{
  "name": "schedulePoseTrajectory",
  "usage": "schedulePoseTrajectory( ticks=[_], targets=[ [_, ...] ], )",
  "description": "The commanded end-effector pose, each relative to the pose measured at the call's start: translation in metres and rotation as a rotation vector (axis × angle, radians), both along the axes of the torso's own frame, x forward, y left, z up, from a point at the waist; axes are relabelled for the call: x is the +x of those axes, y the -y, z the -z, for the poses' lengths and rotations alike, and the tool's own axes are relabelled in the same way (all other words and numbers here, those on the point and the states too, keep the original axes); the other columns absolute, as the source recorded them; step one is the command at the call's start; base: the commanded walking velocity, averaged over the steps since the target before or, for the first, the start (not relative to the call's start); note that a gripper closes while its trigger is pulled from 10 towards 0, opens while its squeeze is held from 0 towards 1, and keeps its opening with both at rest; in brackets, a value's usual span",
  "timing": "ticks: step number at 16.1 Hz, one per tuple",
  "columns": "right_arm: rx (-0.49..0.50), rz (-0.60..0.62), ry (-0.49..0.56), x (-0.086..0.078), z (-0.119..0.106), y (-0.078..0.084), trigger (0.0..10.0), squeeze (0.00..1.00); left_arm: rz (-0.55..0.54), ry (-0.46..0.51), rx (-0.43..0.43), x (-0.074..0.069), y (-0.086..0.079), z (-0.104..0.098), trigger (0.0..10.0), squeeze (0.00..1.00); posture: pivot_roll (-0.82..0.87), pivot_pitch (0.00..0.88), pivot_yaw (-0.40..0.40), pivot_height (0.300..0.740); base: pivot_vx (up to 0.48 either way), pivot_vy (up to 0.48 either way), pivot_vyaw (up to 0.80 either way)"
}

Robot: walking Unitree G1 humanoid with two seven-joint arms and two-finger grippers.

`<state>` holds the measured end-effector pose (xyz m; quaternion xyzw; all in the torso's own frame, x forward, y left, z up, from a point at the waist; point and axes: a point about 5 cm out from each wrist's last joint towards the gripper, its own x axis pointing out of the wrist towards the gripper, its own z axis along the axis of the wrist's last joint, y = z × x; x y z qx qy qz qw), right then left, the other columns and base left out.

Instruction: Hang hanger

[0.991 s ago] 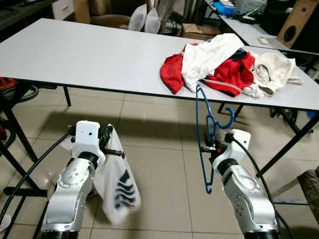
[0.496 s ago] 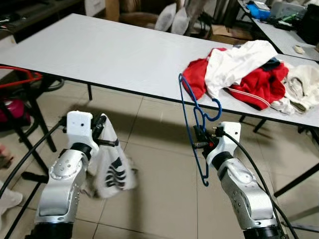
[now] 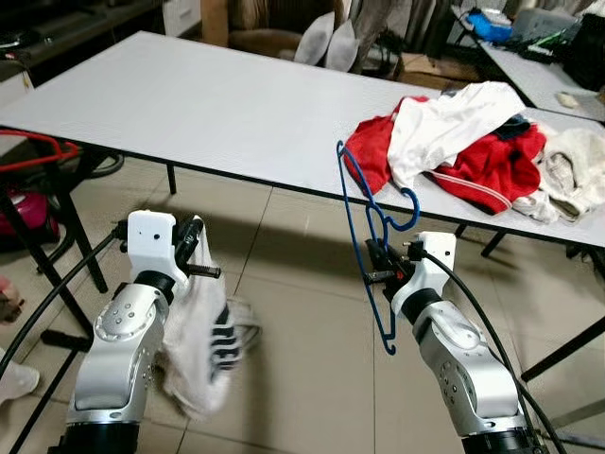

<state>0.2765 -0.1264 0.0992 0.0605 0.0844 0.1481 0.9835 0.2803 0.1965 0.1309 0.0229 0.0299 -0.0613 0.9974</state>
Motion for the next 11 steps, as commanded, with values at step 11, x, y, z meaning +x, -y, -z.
schedulePoseTrajectory(
  ticks=[11],
  targets=[
    [0.019,0.046,-0.008,0.0044,-0.0003,0.0029,10.0,0.0,0.053,0.047,0.008,0.0063,0.0093,-0.0131,10.0,0.0,0.02,0.0,-0.084,0.74,0.355,0.0,0.26]
  ],
)
